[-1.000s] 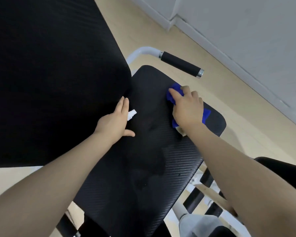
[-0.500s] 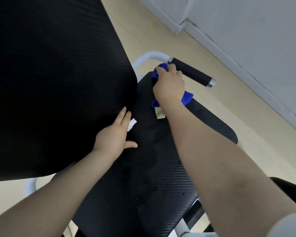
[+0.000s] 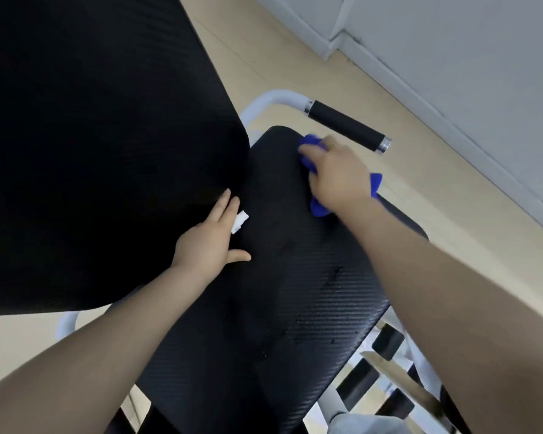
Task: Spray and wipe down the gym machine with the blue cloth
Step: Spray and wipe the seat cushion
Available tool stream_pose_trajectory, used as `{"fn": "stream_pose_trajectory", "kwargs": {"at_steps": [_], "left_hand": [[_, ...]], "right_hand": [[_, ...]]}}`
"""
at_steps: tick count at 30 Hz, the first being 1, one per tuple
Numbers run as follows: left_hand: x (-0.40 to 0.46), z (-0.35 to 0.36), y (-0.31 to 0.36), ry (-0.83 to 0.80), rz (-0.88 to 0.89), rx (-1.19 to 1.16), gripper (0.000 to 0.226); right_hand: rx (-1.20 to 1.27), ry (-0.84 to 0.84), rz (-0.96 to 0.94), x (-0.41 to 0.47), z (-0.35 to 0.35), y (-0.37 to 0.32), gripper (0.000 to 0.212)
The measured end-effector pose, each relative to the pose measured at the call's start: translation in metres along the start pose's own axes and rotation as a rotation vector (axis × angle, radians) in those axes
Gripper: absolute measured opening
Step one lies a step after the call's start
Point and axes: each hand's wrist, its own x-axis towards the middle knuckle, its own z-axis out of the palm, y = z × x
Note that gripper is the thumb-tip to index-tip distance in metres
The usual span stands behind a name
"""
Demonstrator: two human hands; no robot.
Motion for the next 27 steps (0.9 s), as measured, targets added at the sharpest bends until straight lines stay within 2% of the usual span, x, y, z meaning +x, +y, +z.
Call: {"fn": "stream_pose_trajectory", "kwargs": {"at_steps": [5,6,7,9,11,13,17,21,23,25,27], "left_hand": [[0.001,-0.002,0.002,-0.031,-0.043,-0.009,0.098],[-0.001,-0.001,0.004,-0.029,-0.045,-0.001,0.096],[-0.004,0.0,0.006,-0.03,-0.042,0.011,0.094],[-0.006,0.003,0.007,-0.027,-0.045,0.013,0.089],[-0.007,0.004,0.008,-0.012,-0.049,-0.01,0.087],[-0.009,0.006,0.01,0.013,-0.059,-0.041,0.083],[-0.021,0.014,0.021,0.082,0.016,-0.053,0.065],[-0.035,0.016,0.032,0.064,0.14,-0.017,0.057],[-0.043,0.017,0.029,0.03,0.176,0.021,0.059],[-0.049,0.019,0.023,-0.019,0.231,0.073,0.065],[-0.052,0.02,0.018,-0.062,0.266,0.135,0.078]], "right_hand": [[0.0,-0.165,-0.433,-0.075,0.015,-0.011,0.043],[-0.053,-0.133,-0.486,-0.072,0.013,0.0,0.043],[-0.086,-0.08,-0.457,-0.066,0.009,0.014,0.043],[-0.135,0.007,-0.209,-0.049,-0.005,0.041,0.044],[-0.118,0.012,0.082,-0.041,-0.012,0.065,0.041],[-0.025,-0.015,0.206,-0.046,-0.017,0.069,0.04],[0.001,-0.091,-0.025,-0.099,-0.003,0.046,0.049],[-0.071,-0.223,-0.34,-0.147,0.001,0.047,0.047],[-0.162,-0.164,-0.239,-0.137,-0.007,0.073,0.047],[-0.199,-0.054,0.017,-0.13,-0.015,0.099,0.048],[-0.159,0.004,0.18,-0.132,-0.011,0.101,0.048]]}}
